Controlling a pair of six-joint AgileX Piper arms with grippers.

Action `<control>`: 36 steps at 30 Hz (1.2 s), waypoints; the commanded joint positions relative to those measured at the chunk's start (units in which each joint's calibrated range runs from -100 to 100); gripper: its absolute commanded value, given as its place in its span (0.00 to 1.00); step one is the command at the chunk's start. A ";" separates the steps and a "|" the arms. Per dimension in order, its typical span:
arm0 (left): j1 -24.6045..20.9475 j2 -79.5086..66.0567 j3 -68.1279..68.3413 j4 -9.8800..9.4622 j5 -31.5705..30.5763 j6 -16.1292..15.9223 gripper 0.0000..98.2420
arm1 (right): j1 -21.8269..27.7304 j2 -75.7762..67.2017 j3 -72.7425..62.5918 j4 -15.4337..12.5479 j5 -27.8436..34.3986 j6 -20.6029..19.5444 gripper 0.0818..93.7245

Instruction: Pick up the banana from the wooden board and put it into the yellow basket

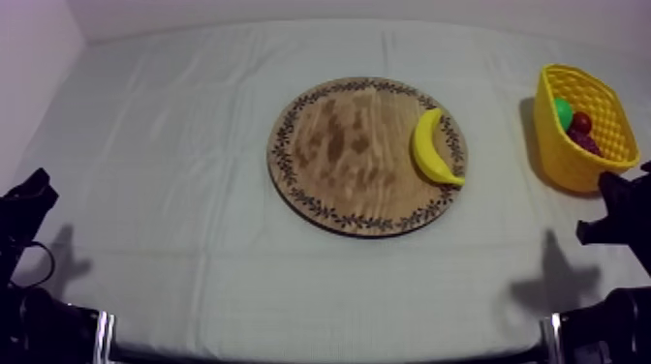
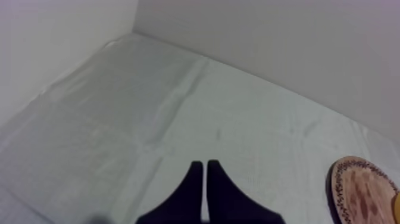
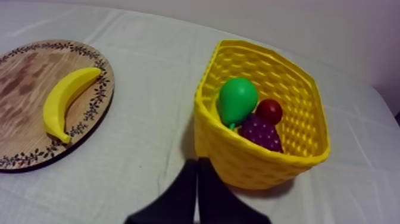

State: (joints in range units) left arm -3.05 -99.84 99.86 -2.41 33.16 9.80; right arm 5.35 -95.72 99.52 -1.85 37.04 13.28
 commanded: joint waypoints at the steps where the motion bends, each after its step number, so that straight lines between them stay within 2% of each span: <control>1: -0.02 0.02 0.03 -0.01 -0.01 -0.01 0.00 | 0.01 -0.04 0.04 -0.04 -0.03 -0.02 0.00; 17: -0.02 0.02 0.03 -0.01 -0.01 -0.01 0.00 | -1.40 -0.04 0.04 -0.01 -0.03 0.08 0.00; 21: -0.02 0.02 0.03 -0.01 -0.01 -0.01 0.00 | -4.81 0.02 0.04 0.02 0.03 0.31 0.00; 29: -0.02 0.02 0.03 -0.01 -0.01 -0.01 0.00 | -15.59 -0.03 0.04 0.06 0.05 -1.01 0.01; 36: -0.02 0.02 0.03 -0.01 -0.01 -0.01 0.00 | -18.52 0.21 -0.91 0.39 1.74 -2.46 0.00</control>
State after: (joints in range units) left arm -3.05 -99.84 99.86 -2.41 33.16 9.80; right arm -12.69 -95.72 98.97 -1.70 37.82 10.91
